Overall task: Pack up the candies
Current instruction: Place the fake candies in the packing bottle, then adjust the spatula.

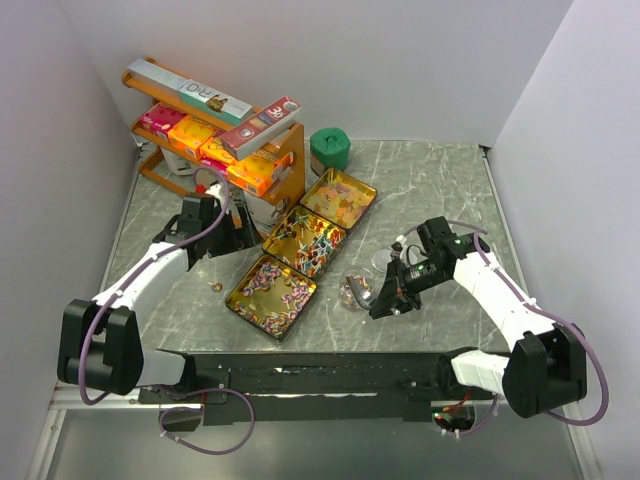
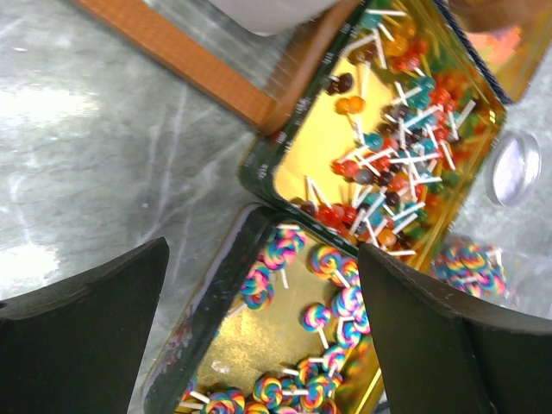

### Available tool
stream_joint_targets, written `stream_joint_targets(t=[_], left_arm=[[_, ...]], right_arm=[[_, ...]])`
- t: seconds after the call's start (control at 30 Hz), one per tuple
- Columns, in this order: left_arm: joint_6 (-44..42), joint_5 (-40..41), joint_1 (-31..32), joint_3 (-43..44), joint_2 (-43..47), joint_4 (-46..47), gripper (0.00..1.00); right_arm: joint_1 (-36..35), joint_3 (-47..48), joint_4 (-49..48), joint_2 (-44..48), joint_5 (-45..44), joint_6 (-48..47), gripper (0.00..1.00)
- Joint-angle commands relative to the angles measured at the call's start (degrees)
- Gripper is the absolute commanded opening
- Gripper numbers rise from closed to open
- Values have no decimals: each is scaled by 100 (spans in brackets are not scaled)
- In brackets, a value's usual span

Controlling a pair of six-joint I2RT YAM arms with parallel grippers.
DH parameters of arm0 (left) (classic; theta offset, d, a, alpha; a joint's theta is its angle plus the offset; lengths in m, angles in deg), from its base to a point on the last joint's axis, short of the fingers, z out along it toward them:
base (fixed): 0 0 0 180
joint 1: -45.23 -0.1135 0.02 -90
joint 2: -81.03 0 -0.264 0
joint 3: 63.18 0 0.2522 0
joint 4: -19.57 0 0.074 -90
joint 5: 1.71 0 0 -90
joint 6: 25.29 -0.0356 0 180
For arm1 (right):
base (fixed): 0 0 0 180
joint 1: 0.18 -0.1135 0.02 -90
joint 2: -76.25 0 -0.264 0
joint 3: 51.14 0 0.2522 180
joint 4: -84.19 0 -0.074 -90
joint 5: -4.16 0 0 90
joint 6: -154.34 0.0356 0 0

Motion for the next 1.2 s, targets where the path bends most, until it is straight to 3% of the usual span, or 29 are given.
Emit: stream_joint_targets(t=[0.0, 0.23, 0.47, 0.7, 0.9, 1.0, 1.17], left_arm=[[-197, -557, 56, 255, 258, 135, 96], [-601, -1522, 266, 159, 416, 266, 96], [-602, -2491, 565, 299, 442, 548, 97], [-162, -2666, 645, 1002, 161, 627, 96], [-109, -2894, 680, 1565, -50, 565, 96], [-22, -3114, 697, 1635, -129, 775, 96], [-74, -3536, 838, 1635, -445, 935, 96]], right_arm=[[59, 372, -48, 237, 116, 10, 0], [33, 688, 163, 431, -516, -700, 0], [-283, 1197, -214, 659, -1518, -702, 0], [-1469, 2234, -619, 177, -3600, -1298, 0], [-2515, 2648, -716, -368, -5787, -2642, 0], [-2832, 2666, -882, -422, -6264, -3380, 0], [-2964, 2569, -1418, -150, -6152, -3926, 0]])
